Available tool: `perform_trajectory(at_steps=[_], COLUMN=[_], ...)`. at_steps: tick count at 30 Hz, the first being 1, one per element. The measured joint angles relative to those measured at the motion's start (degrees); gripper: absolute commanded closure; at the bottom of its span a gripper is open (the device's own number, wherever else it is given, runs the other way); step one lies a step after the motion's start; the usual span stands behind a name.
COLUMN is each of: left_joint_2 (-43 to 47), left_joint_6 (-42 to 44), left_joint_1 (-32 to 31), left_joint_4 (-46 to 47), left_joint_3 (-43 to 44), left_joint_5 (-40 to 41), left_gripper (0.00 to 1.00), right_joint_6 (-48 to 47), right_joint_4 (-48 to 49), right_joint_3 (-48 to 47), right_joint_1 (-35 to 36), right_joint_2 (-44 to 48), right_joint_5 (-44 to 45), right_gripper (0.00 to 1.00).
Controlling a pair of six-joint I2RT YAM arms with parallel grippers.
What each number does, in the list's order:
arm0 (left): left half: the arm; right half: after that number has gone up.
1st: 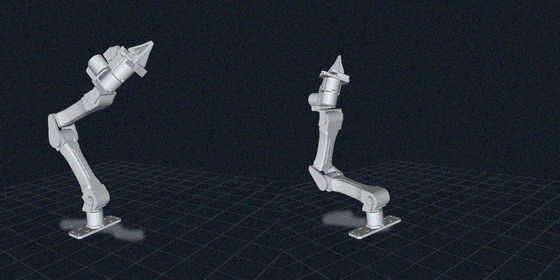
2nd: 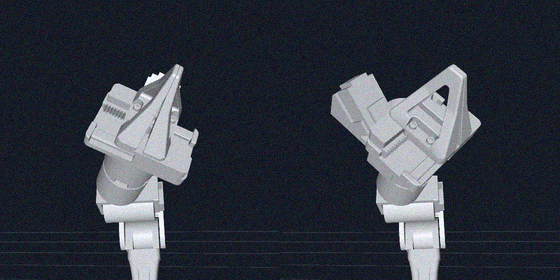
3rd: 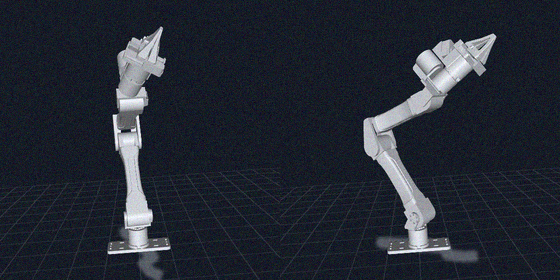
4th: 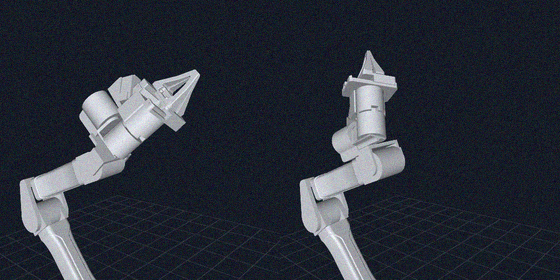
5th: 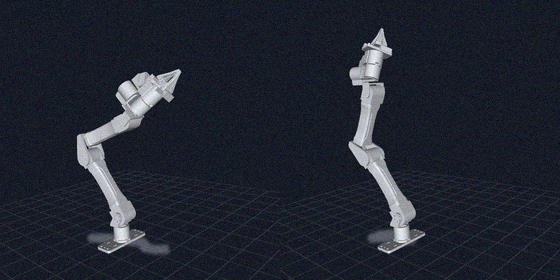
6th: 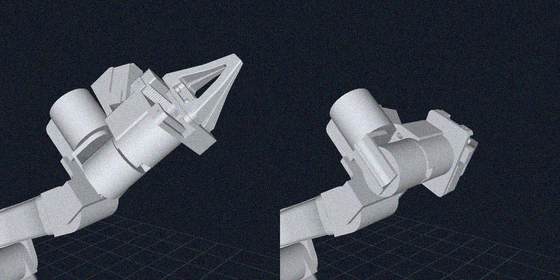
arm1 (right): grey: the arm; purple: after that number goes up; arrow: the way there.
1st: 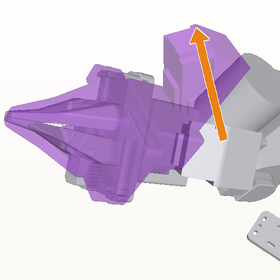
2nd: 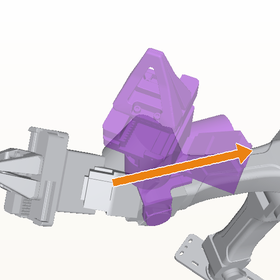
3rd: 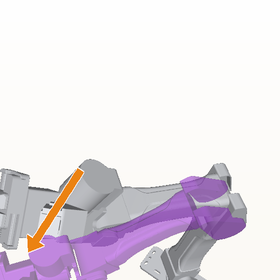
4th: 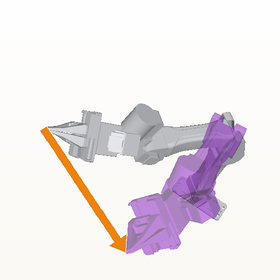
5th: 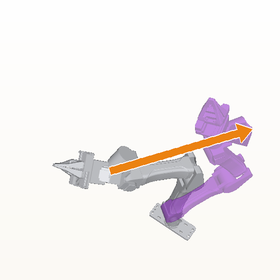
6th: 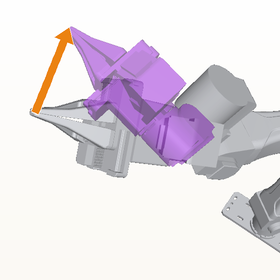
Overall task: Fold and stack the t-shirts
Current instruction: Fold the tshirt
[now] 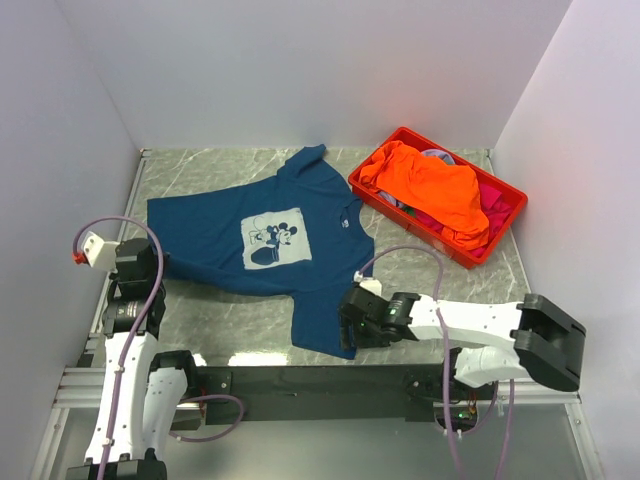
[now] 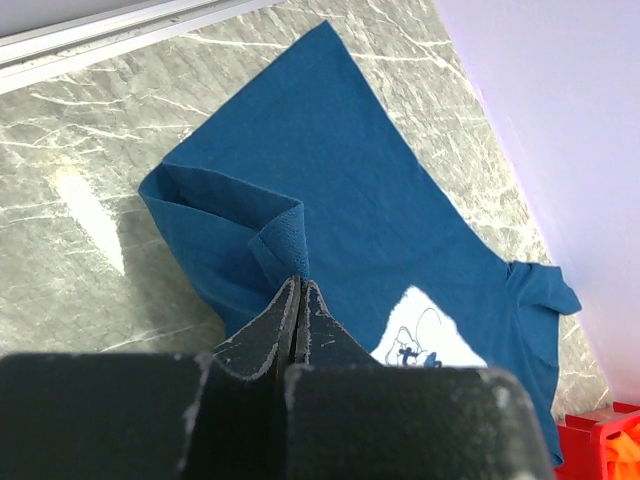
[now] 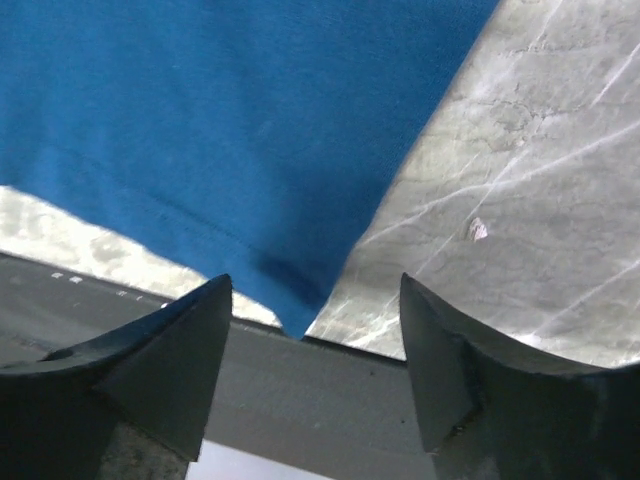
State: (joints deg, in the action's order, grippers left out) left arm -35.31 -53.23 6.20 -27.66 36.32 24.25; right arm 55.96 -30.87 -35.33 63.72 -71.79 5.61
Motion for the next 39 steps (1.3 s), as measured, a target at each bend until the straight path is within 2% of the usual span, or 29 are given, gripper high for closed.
perform_trajectory(at_steps=[4, 8, 13, 15, 16, 17, 19, 20, 24, 28, 39], left_joint_2=[0.2, 0.28, 0.28, 0.31, 0.33, 0.35, 0.46, 0.57, 1.07, 1.09, 2.49], left_joint_6=[0.0, 0.0, 0.0, 0.0, 0.0, -0.02, 0.0, 0.0, -0.02, -0.02, -0.15], left_joint_1=[0.0, 0.0, 0.0, 0.0, 0.0, 0.0, 0.0, 0.0, 0.0, 0.0, 0.0], left_joint_4=[0.0, 0.0, 0.0, 0.0, 0.0, 0.0, -0.02, -0.02, -0.02, -0.04, -0.98], left_joint_3=[0.0, 0.0, 0.0, 0.0, 0.0, 0.0, 0.0, 0.0, -0.09, -0.13, -0.33], left_joint_5=[-0.37, -0.46, -0.48, -0.46, -0.46, -0.46, -0.46, -0.46, -0.44, -0.42, -0.33], left_gripper=[0.99, 0.99, 1.0, 0.99, 0.99, 0.99, 0.99, 0.99, 0.99, 0.99, 0.99], right_joint_6=[0.2, 0.79, 1.95, 2.36, 2.71, 2.95, 3.28, 3.32, 3.78, 4.98, 17.18], right_joint_4=[0.63, 1.09, 2.19, 2.75, 3.04, 3.34, 3.93, 3.96, 2.78, -0.76, -13.66], right_joint_3=[-0.22, -0.24, -0.24, -0.24, -0.2, -0.13, 0.13, 0.22, 0.24, 0.24, 0.24], right_joint_1=[0.37, 1.64, 3.63, 4.26, 4.52, 4.72, 4.92, 4.98, 5.31, 7.06, 19.15], right_joint_2=[-2.19, -2.47, -3.06, -3.37, -3.54, -3.72, -3.82, -3.96, -3.41, 1.18, 13.46], right_joint_5=[-0.02, -0.24, -1.2, -1.53, -1.75, -1.88, -2.08, -2.12, -1.57, -0.37, 2.19], right_gripper=[0.32, 0.42, 0.48, 0.56, 0.59, 0.7, 0.85, 1.0, 1.0, 1.0, 1.0])
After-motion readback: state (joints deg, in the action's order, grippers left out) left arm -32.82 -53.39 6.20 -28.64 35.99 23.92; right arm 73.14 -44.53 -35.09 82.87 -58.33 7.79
